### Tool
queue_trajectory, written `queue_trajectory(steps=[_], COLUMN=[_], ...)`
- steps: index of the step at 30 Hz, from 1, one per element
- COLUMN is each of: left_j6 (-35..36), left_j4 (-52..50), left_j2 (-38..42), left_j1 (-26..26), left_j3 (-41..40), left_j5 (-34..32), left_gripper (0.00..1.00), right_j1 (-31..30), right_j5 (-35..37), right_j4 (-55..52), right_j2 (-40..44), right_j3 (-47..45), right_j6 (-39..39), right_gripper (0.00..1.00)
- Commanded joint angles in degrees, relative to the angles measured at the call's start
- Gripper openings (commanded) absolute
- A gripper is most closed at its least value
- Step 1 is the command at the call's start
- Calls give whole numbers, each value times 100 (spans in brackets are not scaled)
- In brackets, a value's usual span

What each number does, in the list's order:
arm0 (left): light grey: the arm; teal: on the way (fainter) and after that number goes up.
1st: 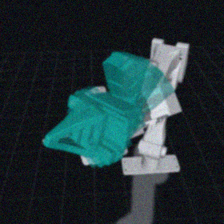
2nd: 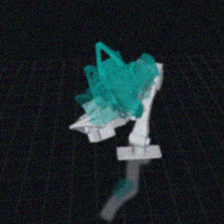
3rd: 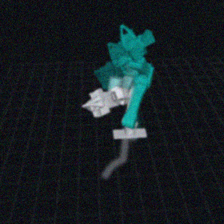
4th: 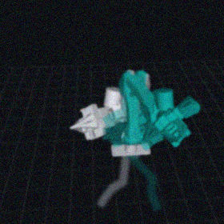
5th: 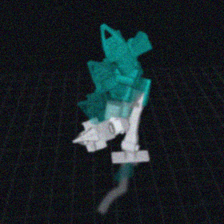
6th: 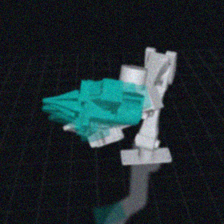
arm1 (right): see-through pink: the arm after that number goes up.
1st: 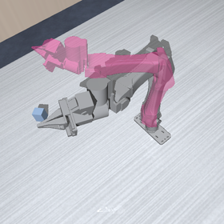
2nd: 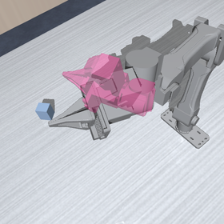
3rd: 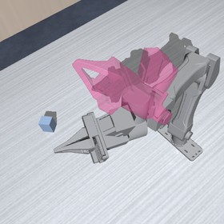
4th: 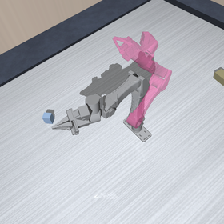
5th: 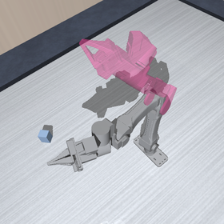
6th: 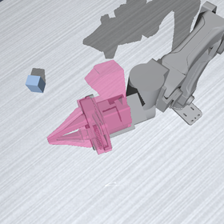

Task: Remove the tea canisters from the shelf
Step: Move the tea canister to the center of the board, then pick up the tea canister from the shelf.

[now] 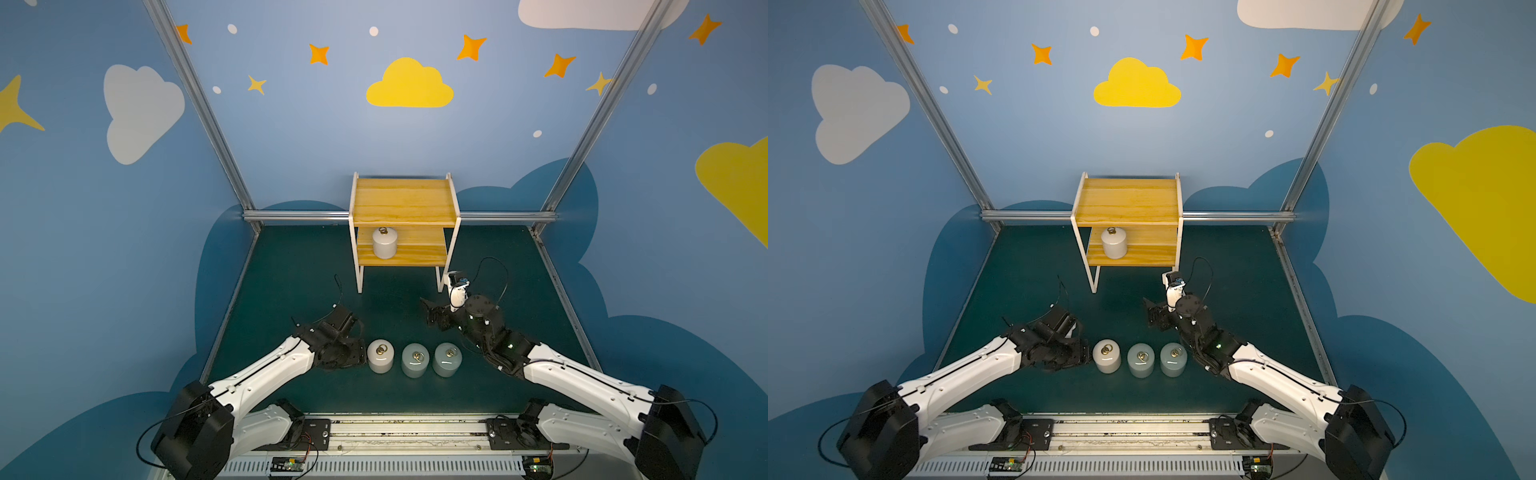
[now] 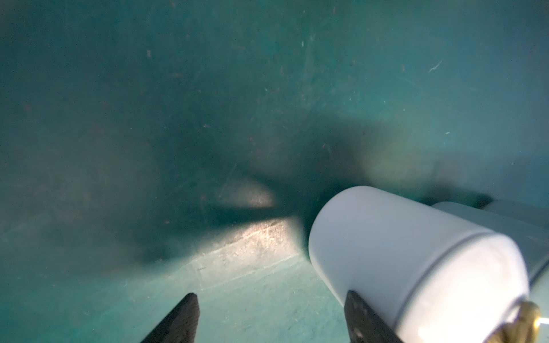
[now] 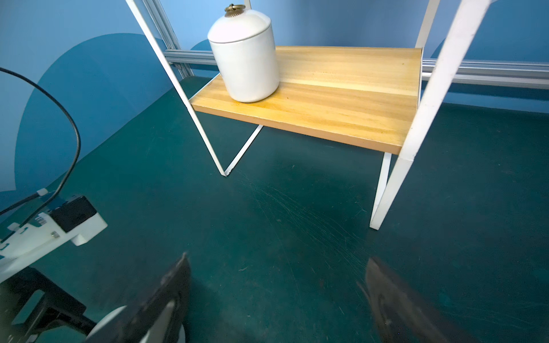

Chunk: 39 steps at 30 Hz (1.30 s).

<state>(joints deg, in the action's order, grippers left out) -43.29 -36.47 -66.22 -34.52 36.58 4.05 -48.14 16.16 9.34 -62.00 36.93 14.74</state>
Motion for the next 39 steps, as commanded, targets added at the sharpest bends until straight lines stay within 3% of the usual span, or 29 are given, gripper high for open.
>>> queue_trajectory(steps=[1, 8, 13, 20, 26, 39], left_j6=[160, 721, 1479, 2264, 3042, 3746], left_j4=[-166, -130, 937, 2711, 4219, 6071], left_j2=[173, 740, 877, 11, -618, -1896], left_j1=[-14, 29, 76, 54, -263, -468], left_j3=[227, 769, 1141, 1508, 1477, 1646], left_j5=[-51, -696, -1184, -1515, -2242, -2782], left_gripper=[80, 86, 88, 89, 91, 98], right_j1=[64, 340, 607, 814, 869, 997], right_j5=[5, -24, -139, -244, -208, -220], right_j4=[-88, -392, -569, -756, -855, -890], right_j2=[174, 418, 616, 765, 912, 957], right_j3=[-41, 15, 16, -11, -98, -131], right_j6=[29, -42, -50, 15, 55, 88], right_gripper=[94, 94, 94, 94, 94, 94])
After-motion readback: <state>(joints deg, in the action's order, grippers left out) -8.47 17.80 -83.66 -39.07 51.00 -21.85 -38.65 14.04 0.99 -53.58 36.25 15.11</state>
